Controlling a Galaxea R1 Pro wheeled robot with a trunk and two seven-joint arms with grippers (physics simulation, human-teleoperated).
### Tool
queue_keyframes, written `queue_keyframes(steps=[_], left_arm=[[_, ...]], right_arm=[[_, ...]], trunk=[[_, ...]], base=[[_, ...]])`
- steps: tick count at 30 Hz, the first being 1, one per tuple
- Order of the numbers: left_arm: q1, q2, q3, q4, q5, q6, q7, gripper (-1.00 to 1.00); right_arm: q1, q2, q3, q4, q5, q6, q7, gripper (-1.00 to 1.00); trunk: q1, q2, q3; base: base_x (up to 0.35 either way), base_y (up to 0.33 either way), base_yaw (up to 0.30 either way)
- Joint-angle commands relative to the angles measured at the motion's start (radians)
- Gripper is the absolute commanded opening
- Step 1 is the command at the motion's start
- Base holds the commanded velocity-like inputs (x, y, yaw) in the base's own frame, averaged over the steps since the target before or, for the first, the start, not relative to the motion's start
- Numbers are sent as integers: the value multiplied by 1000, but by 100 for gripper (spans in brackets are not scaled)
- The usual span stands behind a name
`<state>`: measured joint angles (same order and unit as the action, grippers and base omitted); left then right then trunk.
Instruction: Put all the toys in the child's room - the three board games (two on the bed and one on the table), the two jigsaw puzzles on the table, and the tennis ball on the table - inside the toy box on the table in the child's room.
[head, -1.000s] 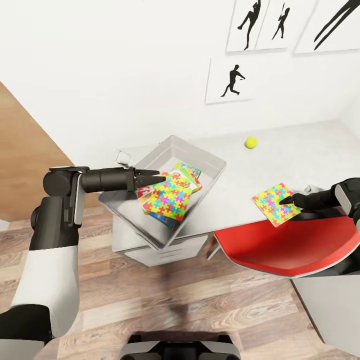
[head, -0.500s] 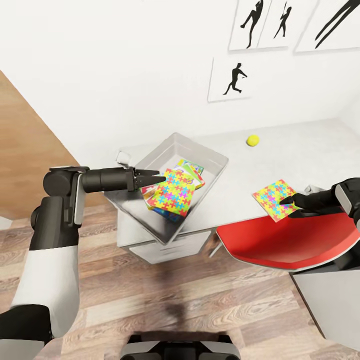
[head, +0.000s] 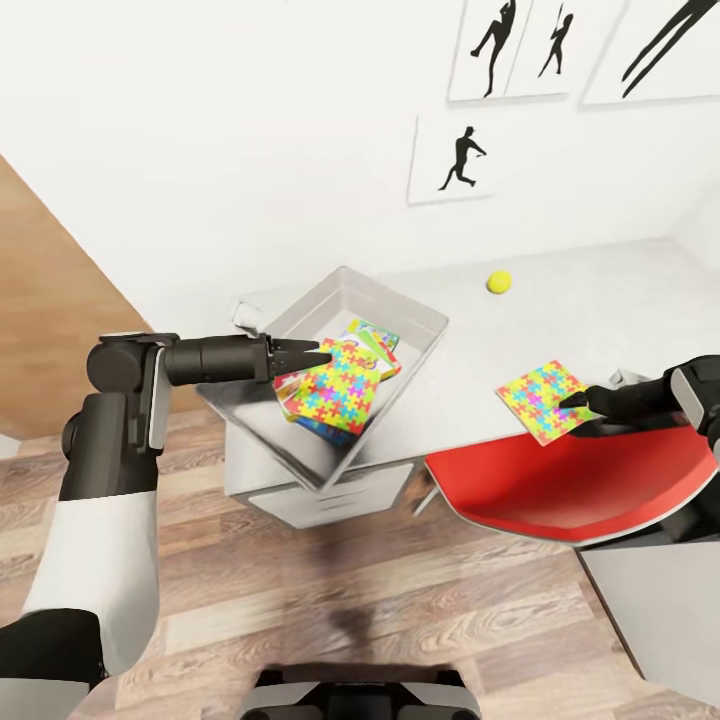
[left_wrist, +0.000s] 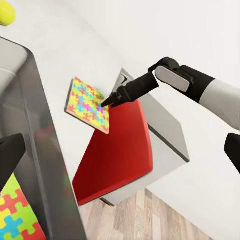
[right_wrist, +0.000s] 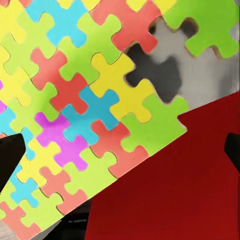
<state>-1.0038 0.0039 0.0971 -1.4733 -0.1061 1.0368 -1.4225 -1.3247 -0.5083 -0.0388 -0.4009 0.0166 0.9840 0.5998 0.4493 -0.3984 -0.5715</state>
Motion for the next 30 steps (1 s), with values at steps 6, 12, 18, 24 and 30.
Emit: queue_keyframes(steps=[6,12,18,24,30], left_arm=[[-1,-1,1,-1,-10,10,-9,100],[-1,0,1,-1,-9,10,-10,100],[-1,-1,1,-1,-9,10,-10,100],[-1,-1,1,-1,-9,10,-10,100],[-1,-1,1,-1,-10,10,-10,100]], right_arm=[[-1,-1,-4,-4,1,6,4,100],[-2,-1,-4,-6,-1,7,5,100],[-2,-2,-6,-7,-5,7,6,100],[-3,-4,-13,-8,-10,8,6,100],[-8,-10,-17,-15,-13,11,14,100]], trunk=[[1,-2,-1],[1,-2,-1],[1,-2,-1],[1,-2,-1],[1,-2,-1]], base=[[142,-103,0],[156,-108,0],[46,-29,0],[14,-9,0],[4,-2,0]])
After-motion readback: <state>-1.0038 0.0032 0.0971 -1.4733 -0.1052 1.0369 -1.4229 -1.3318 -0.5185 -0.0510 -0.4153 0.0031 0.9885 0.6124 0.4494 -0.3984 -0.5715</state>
